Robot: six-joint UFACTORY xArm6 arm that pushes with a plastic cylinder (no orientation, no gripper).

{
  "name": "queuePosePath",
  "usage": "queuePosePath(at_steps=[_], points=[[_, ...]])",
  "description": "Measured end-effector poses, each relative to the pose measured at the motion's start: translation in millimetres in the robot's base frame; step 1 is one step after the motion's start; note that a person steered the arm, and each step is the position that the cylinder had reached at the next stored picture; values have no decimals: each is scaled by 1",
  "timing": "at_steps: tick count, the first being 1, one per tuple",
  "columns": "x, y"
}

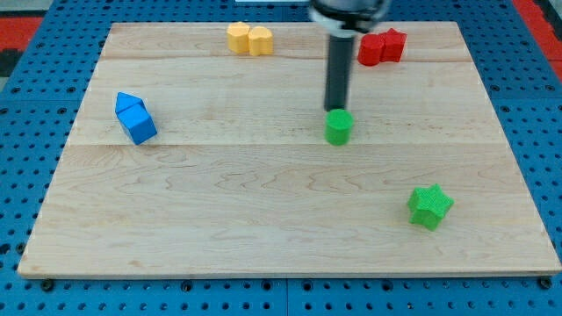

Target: Place the green blocks at the center right of the board

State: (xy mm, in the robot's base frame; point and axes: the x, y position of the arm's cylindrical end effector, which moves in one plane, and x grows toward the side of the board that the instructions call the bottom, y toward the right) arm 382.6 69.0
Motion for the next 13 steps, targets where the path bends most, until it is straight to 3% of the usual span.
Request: queuePosePath(at_steps=[1, 2, 3, 4, 5, 6, 7, 9, 10, 11, 12, 13], points=[[-4, -84], [46, -35], [54, 45], [55, 82], [62, 9], [22, 11], [15, 85], [-39, 97], [-19, 156], [3, 125], [6, 150], [88, 188]])
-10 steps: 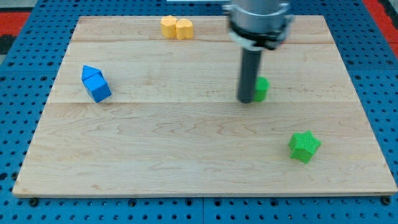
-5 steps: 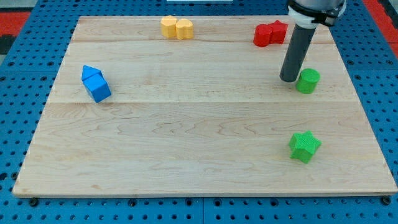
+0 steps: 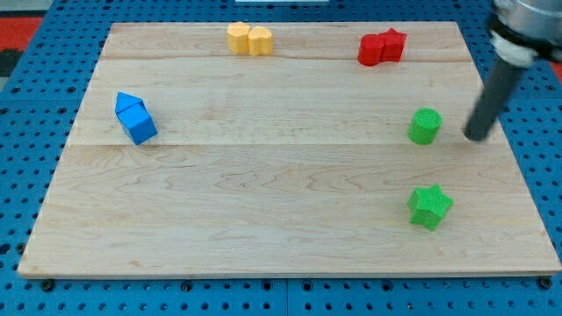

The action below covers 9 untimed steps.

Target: Place the green blocks at the center right of the board

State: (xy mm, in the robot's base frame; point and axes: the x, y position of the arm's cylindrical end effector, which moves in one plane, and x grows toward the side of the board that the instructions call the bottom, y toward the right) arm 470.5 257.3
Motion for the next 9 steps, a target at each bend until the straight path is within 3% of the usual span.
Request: queuePosePath(at_steps=[1, 2, 3, 5, 6, 7, 8, 9], points=[[81, 0], [116, -17], [115, -80], [7, -97], [33, -112], [6, -151], [-19, -104], [-23, -99]])
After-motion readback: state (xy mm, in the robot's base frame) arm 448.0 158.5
